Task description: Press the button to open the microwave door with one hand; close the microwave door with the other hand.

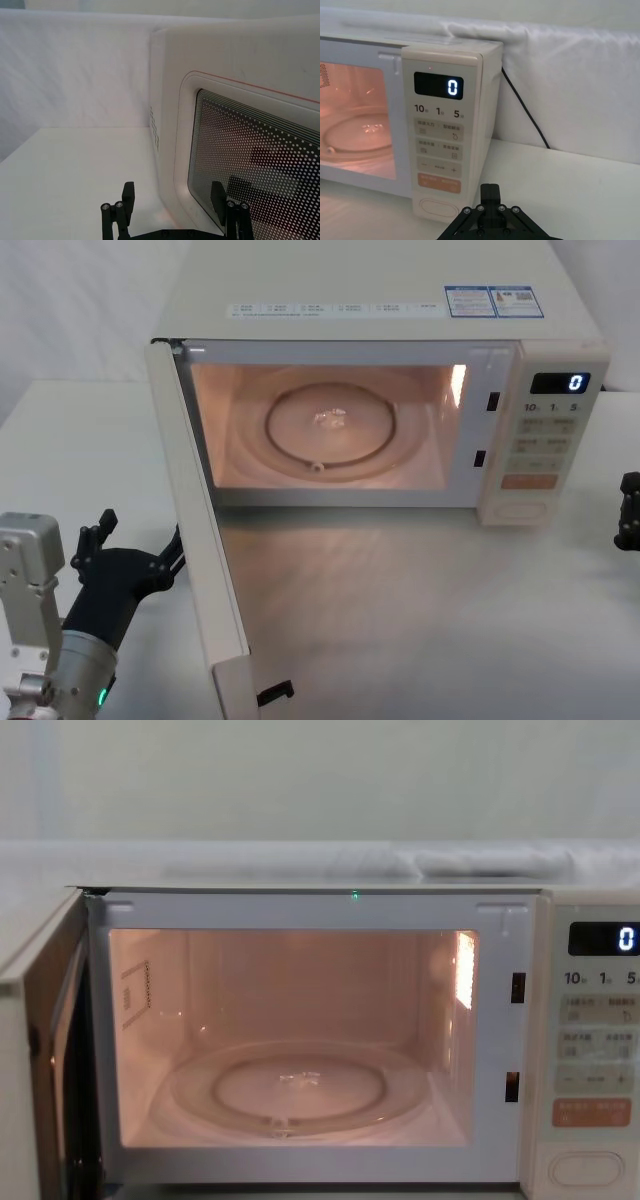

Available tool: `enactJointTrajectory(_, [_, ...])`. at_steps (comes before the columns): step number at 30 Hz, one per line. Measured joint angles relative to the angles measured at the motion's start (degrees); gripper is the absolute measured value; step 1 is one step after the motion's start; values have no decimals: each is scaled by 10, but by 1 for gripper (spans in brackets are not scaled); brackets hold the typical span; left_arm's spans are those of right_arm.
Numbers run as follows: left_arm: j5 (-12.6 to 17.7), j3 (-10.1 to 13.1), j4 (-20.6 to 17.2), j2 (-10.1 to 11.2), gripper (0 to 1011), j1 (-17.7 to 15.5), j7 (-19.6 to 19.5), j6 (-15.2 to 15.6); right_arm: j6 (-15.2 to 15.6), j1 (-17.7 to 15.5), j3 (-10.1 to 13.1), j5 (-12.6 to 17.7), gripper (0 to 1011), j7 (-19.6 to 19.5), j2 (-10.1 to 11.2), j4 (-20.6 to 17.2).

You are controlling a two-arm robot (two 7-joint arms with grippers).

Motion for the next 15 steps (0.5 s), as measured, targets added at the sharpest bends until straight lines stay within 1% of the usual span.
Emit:
enactJointTrajectory(9, [0,0,0,0,1001,0,0,0,-2,5,-2,2,0,16,12,0])
enactJointTrajectory(15, [0,0,0,0,1001,0,0,0,-2,5,-2,2,0,17,12,1])
